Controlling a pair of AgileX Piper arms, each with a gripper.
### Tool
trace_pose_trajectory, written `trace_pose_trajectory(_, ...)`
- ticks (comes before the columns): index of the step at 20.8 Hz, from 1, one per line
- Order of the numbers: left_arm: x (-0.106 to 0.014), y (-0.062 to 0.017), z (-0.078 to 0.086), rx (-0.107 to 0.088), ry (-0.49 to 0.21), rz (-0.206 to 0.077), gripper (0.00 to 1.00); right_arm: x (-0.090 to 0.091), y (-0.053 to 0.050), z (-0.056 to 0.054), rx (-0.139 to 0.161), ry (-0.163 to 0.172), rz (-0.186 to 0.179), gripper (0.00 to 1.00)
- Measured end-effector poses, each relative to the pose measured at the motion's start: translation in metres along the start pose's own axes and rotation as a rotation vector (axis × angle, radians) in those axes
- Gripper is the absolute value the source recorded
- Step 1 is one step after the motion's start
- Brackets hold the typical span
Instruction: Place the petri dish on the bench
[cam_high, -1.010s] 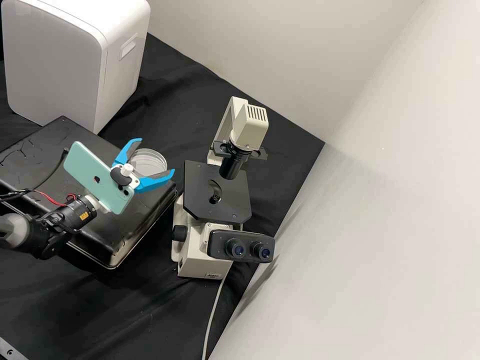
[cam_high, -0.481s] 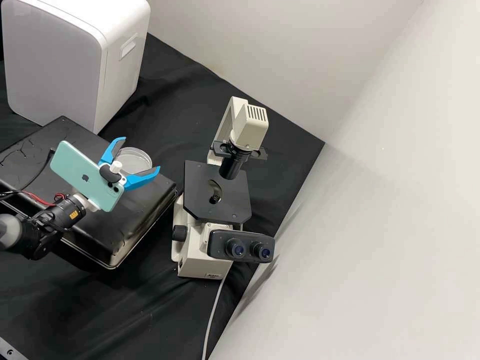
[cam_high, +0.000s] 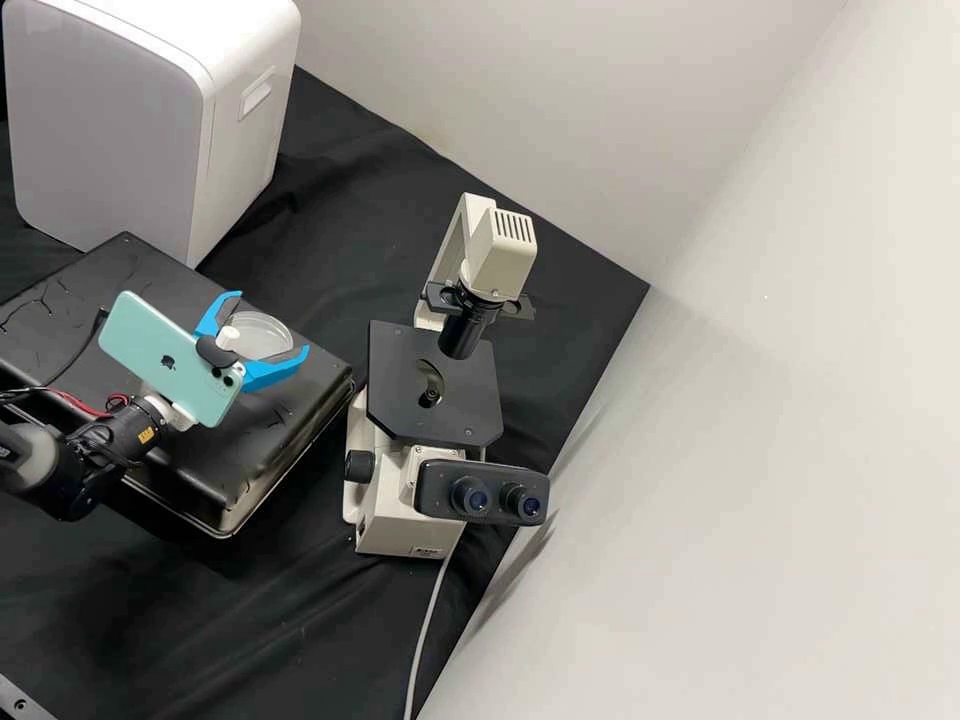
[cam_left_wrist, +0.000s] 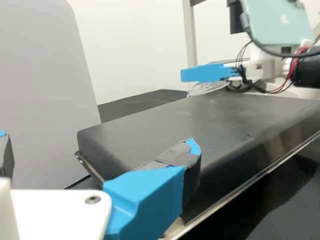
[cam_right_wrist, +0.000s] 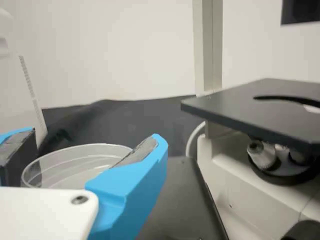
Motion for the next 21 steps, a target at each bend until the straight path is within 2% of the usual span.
trace_pose_trajectory(5,0.000,-0.0001,0.001,0.000,-0.003,-0.001,1.00,0.003,-0.006,0.010,0.007,-0.044,-0.016,0.00)
trace_pose_trajectory(8,0.000,-0.0001,0.001,0.000,-0.003,-0.001,1.00,0.004,-0.007,0.011,-0.004,-0.036,-0.010,0.00)
trace_pose_trajectory(16,0.000,0.0001,-0.001,-0.001,0.007,0.001,1.00,0.005,-0.008,0.015,-0.012,-0.049,0.000,0.00)
trace_pose_trajectory(17,0.000,0.0002,-0.001,-0.001,0.010,0.001,1.00,0.005,-0.009,0.016,-0.012,-0.051,-0.003,1.00)
trace_pose_trajectory(21,0.001,0.0006,-0.004,-0.001,0.023,0.003,1.00,0.006,-0.010,0.017,-0.016,-0.056,-0.007,1.00)
